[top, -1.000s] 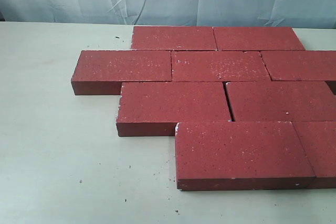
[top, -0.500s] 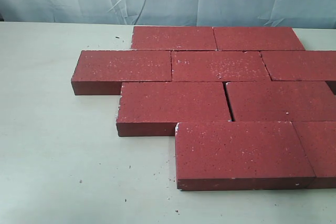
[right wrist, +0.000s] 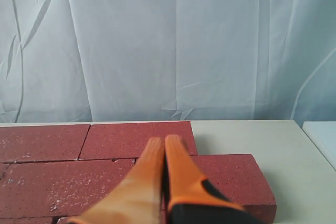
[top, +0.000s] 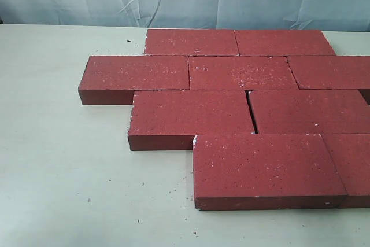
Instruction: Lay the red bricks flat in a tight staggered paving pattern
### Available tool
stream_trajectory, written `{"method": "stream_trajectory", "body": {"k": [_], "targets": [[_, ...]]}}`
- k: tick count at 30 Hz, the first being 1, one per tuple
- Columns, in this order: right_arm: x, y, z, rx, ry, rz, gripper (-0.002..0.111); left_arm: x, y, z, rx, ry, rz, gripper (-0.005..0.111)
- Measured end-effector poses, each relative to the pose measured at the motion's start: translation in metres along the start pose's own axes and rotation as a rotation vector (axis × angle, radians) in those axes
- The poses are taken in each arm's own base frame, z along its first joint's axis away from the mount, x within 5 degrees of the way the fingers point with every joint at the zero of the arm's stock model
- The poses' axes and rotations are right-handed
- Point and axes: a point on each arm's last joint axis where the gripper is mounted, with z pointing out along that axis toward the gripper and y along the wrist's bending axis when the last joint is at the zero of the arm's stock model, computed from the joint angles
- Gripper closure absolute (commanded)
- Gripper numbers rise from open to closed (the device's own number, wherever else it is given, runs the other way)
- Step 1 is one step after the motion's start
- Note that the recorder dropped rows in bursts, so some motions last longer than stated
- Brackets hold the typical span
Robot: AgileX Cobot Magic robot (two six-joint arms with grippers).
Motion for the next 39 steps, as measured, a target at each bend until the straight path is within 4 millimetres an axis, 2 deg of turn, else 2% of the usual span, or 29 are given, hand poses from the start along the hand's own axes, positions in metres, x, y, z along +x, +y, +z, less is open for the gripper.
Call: {"method": "stream_trajectory", "body": {"k": [18, 27, 32, 39], "targets": [[0.000, 0.000, 0.000, 0.000, 0.000, 0.000, 0.109, 0.000, 0.000, 0.000, 0.000, 0.000, 0.000, 0.107], [-0.007, -0.001, 0.000, 0.011, -0.083, -0.046, 0.109, 0.000, 0.000, 0.000, 0.000, 0.000, 0.000, 0.107], [0.011, -0.002, -0.007, 0.019, -0.069, -0.105, 0.109, 0.000, 0.000, 0.000, 0.000, 0.000, 0.000, 0.107], [0.052, -0.002, -0.029, 0.024, -0.085, -0.129, 0.109, 0.000, 0.000, 0.000, 0.000, 0.000, 0.000, 0.107]]}}
